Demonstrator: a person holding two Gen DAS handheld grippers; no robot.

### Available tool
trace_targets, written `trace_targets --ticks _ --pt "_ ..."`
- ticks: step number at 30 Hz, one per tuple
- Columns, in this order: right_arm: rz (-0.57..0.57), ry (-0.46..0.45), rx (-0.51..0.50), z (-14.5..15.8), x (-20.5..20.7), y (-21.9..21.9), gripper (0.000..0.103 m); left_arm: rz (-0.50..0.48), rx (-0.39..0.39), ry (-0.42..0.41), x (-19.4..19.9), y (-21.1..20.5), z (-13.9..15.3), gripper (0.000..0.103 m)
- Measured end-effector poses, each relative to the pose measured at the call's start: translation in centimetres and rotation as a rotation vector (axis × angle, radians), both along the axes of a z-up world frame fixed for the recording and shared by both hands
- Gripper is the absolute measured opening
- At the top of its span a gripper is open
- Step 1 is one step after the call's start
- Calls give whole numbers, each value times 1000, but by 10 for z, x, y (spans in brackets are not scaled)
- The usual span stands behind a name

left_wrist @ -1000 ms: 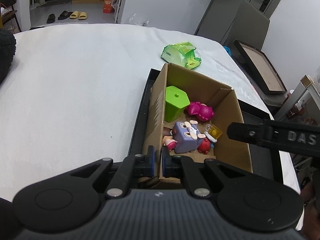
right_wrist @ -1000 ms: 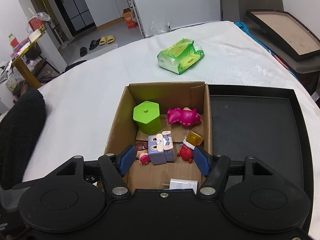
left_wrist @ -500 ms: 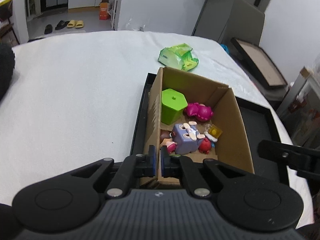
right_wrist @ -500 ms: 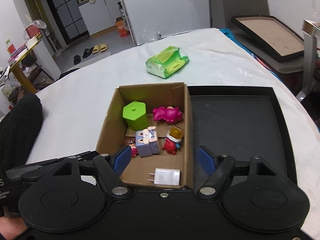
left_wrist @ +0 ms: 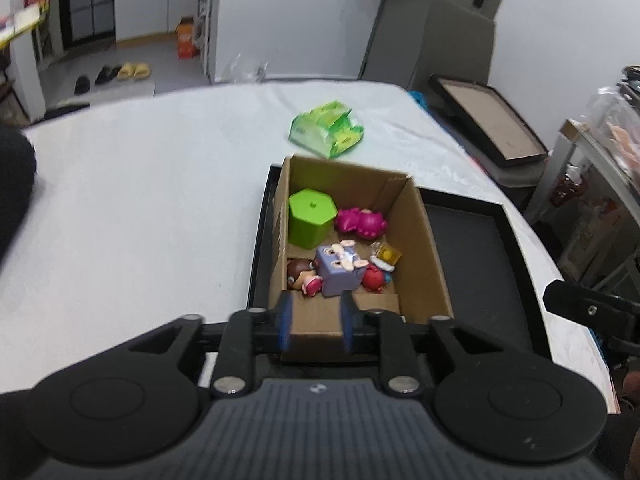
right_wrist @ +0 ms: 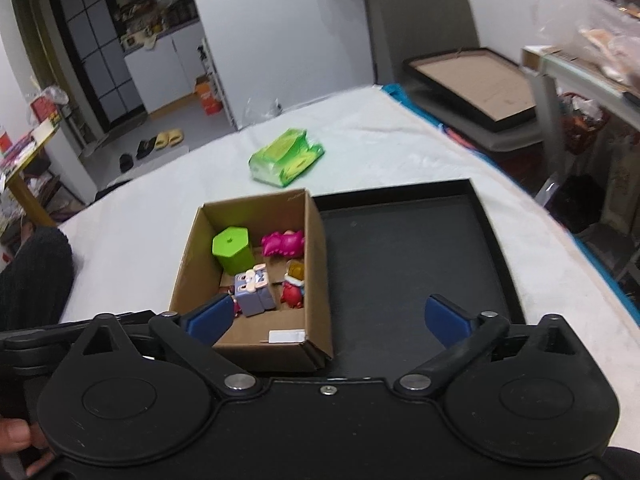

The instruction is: Organize rigid objects

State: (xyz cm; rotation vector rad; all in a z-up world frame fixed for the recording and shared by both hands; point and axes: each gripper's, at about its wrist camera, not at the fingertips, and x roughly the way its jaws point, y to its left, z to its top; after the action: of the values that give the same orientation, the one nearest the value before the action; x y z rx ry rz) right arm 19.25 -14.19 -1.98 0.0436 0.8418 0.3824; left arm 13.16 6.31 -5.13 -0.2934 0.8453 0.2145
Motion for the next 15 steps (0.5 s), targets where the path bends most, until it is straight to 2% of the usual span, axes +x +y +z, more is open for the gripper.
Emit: trace_targets --ticks 5,12,15 --pt "-37 -24 0 15 -18 -13 103 -32 36 -40 -21 -10 29 57" --pt "-62 -57 -7 33 -46 -28 103 -49 88 -56 -48 -26 55 90" --pt "-66 -67 -13 38 -58 -32 103 -62 96 -51 -58 -33 62 96"
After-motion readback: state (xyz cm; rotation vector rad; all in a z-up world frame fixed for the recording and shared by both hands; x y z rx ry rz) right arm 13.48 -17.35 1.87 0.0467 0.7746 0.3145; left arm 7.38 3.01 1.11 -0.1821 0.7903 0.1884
